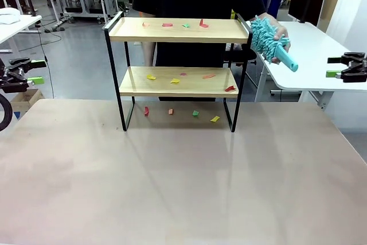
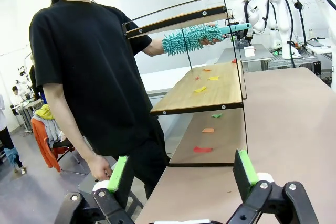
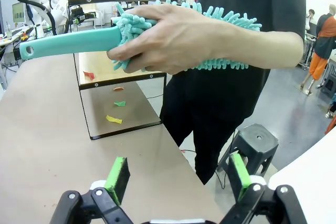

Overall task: Clean the shelf.
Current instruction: Pick up the Duster handed by the human.

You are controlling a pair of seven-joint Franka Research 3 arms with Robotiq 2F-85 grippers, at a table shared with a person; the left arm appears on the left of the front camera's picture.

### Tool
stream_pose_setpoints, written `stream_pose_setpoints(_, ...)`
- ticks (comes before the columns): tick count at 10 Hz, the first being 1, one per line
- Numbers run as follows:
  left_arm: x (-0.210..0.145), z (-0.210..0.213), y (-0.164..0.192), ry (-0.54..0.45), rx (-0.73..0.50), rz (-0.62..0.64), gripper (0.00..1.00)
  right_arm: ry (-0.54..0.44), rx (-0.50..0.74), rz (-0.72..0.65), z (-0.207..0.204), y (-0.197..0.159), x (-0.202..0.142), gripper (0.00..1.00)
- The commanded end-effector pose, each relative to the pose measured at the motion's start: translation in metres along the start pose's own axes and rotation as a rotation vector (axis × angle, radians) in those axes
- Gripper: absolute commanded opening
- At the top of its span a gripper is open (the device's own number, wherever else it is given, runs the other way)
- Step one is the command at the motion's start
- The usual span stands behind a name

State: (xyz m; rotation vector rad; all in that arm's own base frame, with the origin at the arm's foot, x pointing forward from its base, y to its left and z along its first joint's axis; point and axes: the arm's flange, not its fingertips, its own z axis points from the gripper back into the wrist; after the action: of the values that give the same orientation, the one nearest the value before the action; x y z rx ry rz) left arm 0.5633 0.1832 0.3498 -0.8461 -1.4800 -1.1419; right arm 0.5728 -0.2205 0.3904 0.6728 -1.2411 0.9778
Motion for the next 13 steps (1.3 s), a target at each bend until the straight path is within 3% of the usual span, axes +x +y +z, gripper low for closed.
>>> stream_pose_setpoints(1,0.002,0.000,0.000,0.001,0.002,-0.005,1.00,-0.001,0.000,0.002,-0.001,0.000,0.001,1.00)
stream_pose_setpoints(4,0.002,0.000,0.000,0.001,0.002,-0.005,1.00,0.000,0.000,0.000,0.000,0.000,0.000,1.00)
stream_pose_setpoints(9,0.002,0.000,0.000,0.001,0.002,-0.005,1.00,0.165,0.021,-0.137,0.060,-0.001,0.149,1.00)
stream_pose_setpoints(11,0.002,0.000,0.000,0.001,0.002,-0.005,1.00,0.337,-0.052,-0.220,0.062,0.020,0.208,1.00)
stream_pose_setpoints(13,0.002,0.000,0.000,0.001,0.002,-0.005,1.00,0.530,-0.232,-0.358,0.044,0.044,0.260,1.00)
